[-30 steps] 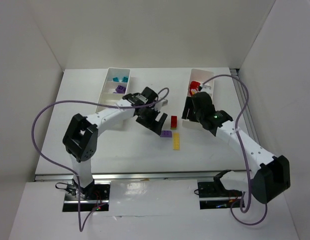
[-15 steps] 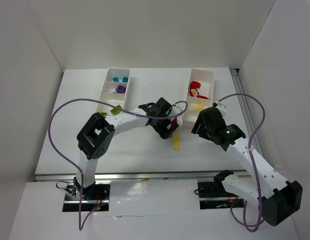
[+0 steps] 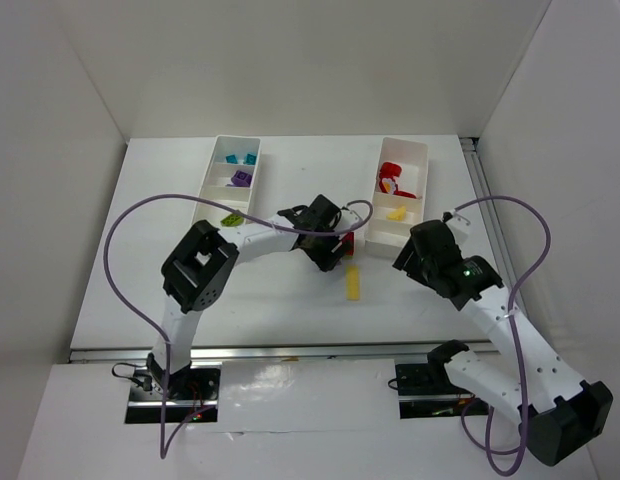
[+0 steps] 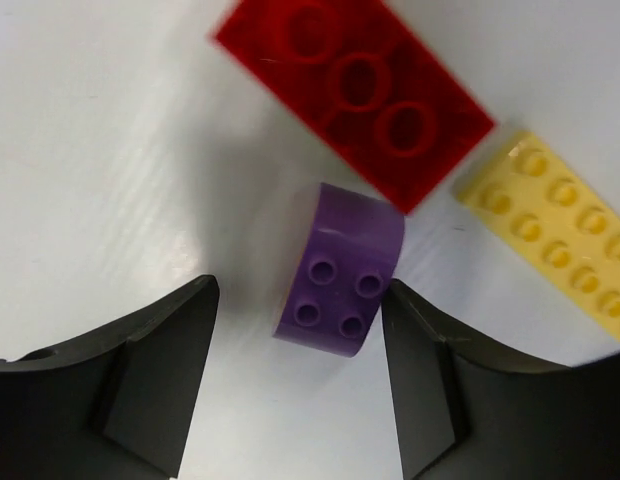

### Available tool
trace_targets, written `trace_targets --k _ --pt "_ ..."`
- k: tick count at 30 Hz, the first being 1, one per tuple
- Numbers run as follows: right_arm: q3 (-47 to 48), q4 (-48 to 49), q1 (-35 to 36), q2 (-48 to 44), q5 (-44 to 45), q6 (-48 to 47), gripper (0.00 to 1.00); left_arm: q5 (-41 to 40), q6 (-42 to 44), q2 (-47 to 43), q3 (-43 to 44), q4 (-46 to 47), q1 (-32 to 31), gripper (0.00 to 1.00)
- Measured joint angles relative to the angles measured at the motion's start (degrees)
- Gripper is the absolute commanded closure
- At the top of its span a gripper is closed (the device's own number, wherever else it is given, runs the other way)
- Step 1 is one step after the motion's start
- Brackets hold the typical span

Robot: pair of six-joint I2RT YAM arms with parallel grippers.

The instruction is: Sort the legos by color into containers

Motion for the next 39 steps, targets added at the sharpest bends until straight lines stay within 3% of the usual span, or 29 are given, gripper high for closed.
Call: trace_targets --k 6,12,20,28,31,35,39 --pt "0.0 0.6 0.0 3.2 -1.6 -1.8 0.33 1.2 -1.4 -0.6 -1.4 2.1 3.5 0.45" --pt "0.2 2.1 0.0 11.5 -6.0 -6.5 0.3 1.6 -2.8 -1.8 -2.9 1.5 3.8 1.0" --pt "1.3 5.6 0.6 16.4 -10.4 -14.7 0.3 1.6 -6.8 -3.8 -0.1 -8.5 6.8 1.0" --pt "3.2 10.4 3.8 23.2 -14.7 -20.3 0.28 3.7 -16.4 -6.4 14.9 -16.5 23.6 1.0" --pt "3.2 11.7 4.8 24.7 -15.6 -20.3 0.23 2.3 -21.4 -7.9 18.9 -17.6 29.4 1.0" --pt "3.8 12.5 6.0 28.1 -16.3 -20.2 0.15 1.7 -26.6 -7.2 22.6 -18.8 35.3 1.0" --pt "4.6 12.7 6.7 30.5 -16.6 -20.2 0.14 0.3 -28.5 -2.0 28.4 -21.2 38.2 1.0"
